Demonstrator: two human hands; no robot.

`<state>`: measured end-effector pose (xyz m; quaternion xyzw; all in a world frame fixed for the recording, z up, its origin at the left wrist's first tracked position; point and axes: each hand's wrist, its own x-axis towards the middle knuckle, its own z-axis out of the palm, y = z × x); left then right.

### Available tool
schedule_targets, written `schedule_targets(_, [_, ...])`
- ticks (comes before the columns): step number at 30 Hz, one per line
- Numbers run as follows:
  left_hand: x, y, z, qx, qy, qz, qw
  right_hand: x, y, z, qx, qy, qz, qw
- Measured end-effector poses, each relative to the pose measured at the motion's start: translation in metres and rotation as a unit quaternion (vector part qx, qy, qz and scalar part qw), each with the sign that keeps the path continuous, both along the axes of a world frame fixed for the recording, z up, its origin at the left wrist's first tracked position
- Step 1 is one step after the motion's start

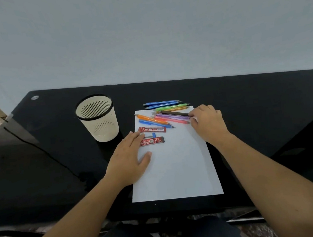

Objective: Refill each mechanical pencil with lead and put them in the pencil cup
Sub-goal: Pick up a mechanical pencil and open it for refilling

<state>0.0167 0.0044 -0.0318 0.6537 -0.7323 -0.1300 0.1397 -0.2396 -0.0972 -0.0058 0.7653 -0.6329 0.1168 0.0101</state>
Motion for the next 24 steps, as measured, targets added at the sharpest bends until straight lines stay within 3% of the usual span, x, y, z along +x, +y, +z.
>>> schedule_targets(10, [0.001,-0.001,-0.003,-0.024,0.018,0.001,1.0,-0.005,-0.026,-0.006,0.03,0.034,0.01,0.999])
schedule_targets(24, [-0.001,0.001,0.003,-0.036,0.024,0.02,0.999,-0.013,0.005,0.005,0.029,-0.059,-0.034,0.997])
